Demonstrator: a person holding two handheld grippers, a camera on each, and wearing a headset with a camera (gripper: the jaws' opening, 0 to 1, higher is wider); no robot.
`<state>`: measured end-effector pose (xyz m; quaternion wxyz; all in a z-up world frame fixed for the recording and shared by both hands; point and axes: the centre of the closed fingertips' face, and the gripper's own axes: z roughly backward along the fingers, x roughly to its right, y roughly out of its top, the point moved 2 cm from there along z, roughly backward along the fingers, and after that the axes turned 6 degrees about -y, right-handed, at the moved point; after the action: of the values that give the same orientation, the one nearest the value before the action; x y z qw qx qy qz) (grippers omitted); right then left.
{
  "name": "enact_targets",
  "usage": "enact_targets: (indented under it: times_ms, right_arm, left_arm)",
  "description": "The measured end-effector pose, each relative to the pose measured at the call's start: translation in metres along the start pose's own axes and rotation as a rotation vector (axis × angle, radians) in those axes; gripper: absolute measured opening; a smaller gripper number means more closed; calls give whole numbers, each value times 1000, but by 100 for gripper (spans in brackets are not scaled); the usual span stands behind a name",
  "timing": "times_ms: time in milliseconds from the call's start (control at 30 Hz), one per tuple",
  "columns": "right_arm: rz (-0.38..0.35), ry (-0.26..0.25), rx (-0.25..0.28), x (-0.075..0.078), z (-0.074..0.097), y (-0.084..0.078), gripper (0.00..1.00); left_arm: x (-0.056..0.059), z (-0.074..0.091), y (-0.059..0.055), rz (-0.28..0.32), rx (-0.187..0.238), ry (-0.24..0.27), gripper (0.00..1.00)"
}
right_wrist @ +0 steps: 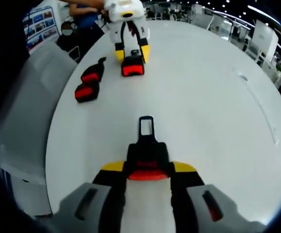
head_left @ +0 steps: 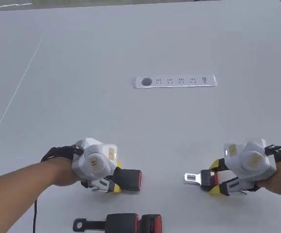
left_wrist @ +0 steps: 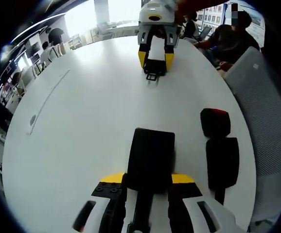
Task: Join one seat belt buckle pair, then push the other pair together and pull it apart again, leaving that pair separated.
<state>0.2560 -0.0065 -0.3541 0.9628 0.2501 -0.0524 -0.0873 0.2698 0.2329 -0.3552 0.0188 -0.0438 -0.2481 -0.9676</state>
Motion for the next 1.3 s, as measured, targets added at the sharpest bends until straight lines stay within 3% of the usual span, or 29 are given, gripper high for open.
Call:
enact_targets:
  times_ms: [200, 500, 600, 1300]
  right_arm:
    - [28, 29, -80, 1, -2, 2, 35]
    - [25, 10, -113, 0, -4, 3, 35]
    - [84, 5, -119, -3, -6, 7, 35]
    - [64, 6, -60, -9, -35, 59, 35]
  left_arm:
    - [-1, -1, -1, 27, -14, 0, 34]
    - [1, 0, 2, 66, -39, 18, 34]
    - [1, 0, 2, 69, -36, 21, 34]
    - [0, -1, 3, 75, -51, 27, 34]
